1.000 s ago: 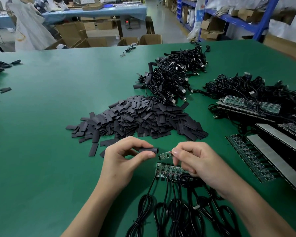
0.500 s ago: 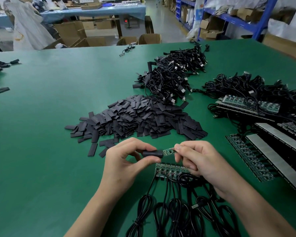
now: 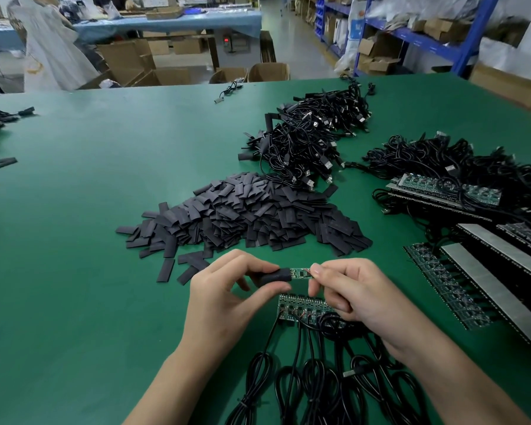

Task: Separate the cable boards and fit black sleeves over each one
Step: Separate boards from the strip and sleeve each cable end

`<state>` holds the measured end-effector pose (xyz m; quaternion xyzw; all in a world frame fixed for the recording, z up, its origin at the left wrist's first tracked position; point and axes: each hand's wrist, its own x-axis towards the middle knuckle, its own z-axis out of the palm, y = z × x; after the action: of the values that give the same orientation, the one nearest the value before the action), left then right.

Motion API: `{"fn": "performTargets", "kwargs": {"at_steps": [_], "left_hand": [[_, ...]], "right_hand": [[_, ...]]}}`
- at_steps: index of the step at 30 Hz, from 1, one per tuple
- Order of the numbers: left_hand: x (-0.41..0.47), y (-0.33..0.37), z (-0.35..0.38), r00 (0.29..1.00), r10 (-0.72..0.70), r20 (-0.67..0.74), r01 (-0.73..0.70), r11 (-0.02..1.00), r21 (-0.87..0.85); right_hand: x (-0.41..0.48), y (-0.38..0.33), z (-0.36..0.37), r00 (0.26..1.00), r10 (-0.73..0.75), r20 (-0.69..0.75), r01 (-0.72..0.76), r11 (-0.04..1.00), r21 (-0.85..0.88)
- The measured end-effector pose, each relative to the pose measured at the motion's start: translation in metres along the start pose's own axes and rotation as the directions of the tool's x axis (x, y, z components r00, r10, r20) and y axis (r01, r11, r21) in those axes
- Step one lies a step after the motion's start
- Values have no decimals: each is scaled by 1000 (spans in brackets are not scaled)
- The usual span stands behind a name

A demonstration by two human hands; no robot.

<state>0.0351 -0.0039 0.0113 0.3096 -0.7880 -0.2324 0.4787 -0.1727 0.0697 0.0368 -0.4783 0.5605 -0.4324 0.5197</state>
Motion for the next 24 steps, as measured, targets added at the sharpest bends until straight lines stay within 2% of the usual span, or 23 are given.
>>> {"fn": "performTargets", "kwargs": {"at_steps": [4,10,13,19,24], "left_hand": [[0,0,0,1000,-17,-14,17,999,26],[2,-2,-3,996,78,38,-83,987,139],[2,-1,-6,996,70,51,-79,980,185],[3,2,-6,998,11,64,-19,991,133],[3,-1,-5,997,37,71,-48,986,163]], "right_hand": [[0,0,0,1000,11,25,-11,1000,-8],[0,0,-1,999,19,41,-18,1000,-20],[1,1,-1,999,14,38,-12,998,-57],[1,5,0,1000,-6,26,10,990,-139],[2,5,0,1000,-15,8,16,984,-176]]}}
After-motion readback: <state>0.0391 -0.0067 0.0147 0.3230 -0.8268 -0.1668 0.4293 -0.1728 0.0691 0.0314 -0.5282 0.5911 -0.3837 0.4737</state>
